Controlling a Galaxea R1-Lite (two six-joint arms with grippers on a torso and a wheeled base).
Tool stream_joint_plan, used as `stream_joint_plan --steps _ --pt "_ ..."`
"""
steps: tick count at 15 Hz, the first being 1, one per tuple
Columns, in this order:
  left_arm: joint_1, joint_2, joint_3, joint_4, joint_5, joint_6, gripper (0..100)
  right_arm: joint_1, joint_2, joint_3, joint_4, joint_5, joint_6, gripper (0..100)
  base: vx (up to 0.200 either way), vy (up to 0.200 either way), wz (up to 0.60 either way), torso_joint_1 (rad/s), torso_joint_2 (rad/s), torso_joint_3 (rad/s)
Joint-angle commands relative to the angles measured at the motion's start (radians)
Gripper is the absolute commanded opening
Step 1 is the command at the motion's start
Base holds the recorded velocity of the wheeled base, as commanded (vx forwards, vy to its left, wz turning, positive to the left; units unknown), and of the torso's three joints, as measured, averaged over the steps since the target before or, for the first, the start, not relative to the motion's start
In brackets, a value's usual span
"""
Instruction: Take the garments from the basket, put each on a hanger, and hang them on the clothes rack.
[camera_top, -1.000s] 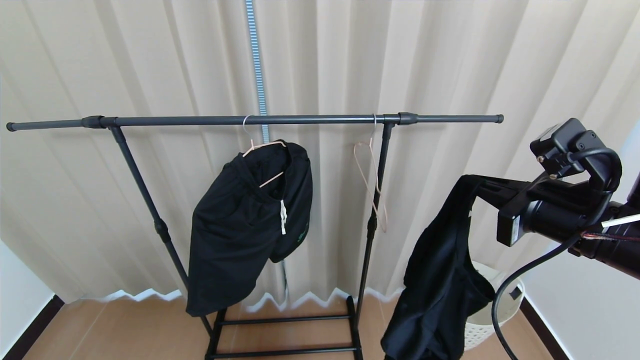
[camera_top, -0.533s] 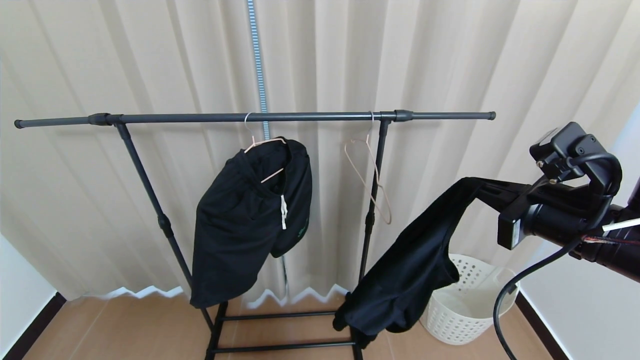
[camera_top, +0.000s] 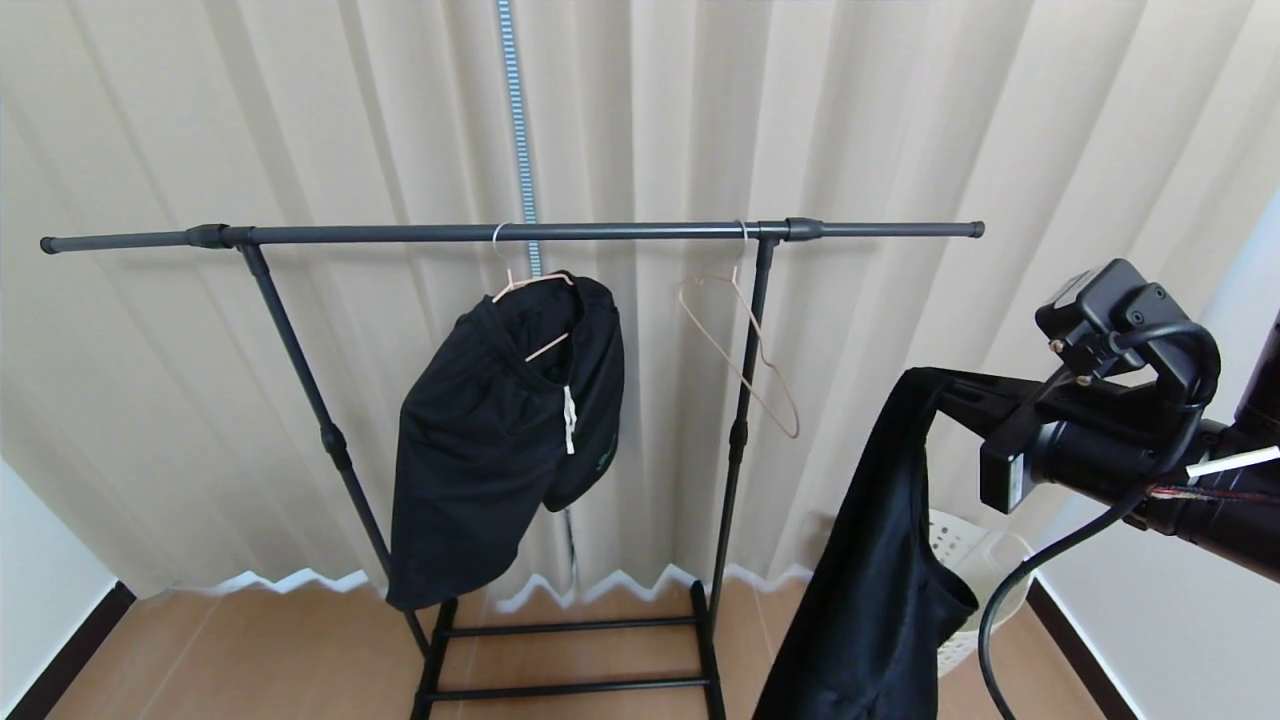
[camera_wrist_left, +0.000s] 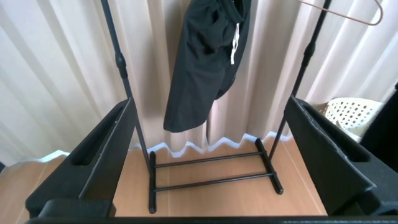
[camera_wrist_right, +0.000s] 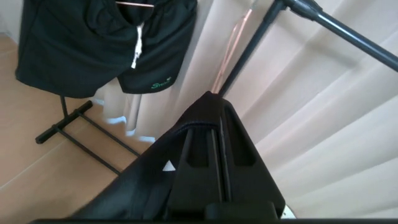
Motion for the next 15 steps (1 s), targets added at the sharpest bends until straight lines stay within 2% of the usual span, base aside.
stream_joint_plan --steps 1,4,5,7,9,10,12,13,15 --pt "0.0 0.002 0.0 0.001 -0.002 0.001 100 0.009 0.007 -0.001 -0.001 0.0 0.001 0 0.0 0.0 0.0 0.0 0.0 0.0" --pt "-0.001 0.006 -0.001 0.001 -0.029 0.099 100 0.031 0.025 -0.01 0.001 -0.004 -0.001 0 0.0 0.0 0.0 0.0 0.0 0.0" --pt "0.0 0.069 -0.003 0.001 -0.029 0.114 100 0.052 0.039 -0.013 0.001 -0.016 0.001 0 0.0 0.0 0.0 0.0 0.0 0.0" --pt "-0.003 0.166 -0.012 0.001 -0.029 0.093 100 0.078 0.05 -0.013 -0.001 -0.061 0.001 0 0.0 0.0 0.0 0.0 0.0 0.0" --pt "-0.011 0.303 -0.138 0.005 -0.06 -0.091 100 0.098 0.06 -0.02 -0.001 -0.067 0.002 0 0.0 0.0 0.0 0.0 0.0 0.0" --pt "-0.023 0.422 -0.215 0.007 -0.109 -0.17 100 0.101 0.068 -0.044 0.009 -0.082 0.004 0 0.0 0.0 0.0 0.0 0.0 0.0" --pt "-0.075 0.729 -0.36 0.001 -0.201 -0.274 100 0.141 0.126 -0.119 0.012 -0.193 0.068 0 0.0 0.0 0.0 0.0 0.0 0.0" --pt "-0.166 0.879 -0.448 -0.001 -0.201 -0.312 100 0.159 0.177 -0.17 0.015 -0.271 0.119 0 0.0 0.0 0.0 0.0 0.0 0.0" --pt "-0.337 1.103 -0.604 -0.004 -0.169 -0.389 100 0.167 0.263 -0.26 0.015 -0.402 0.147 0 0.0 0.0 0.0 0.0 0.0 0.0"
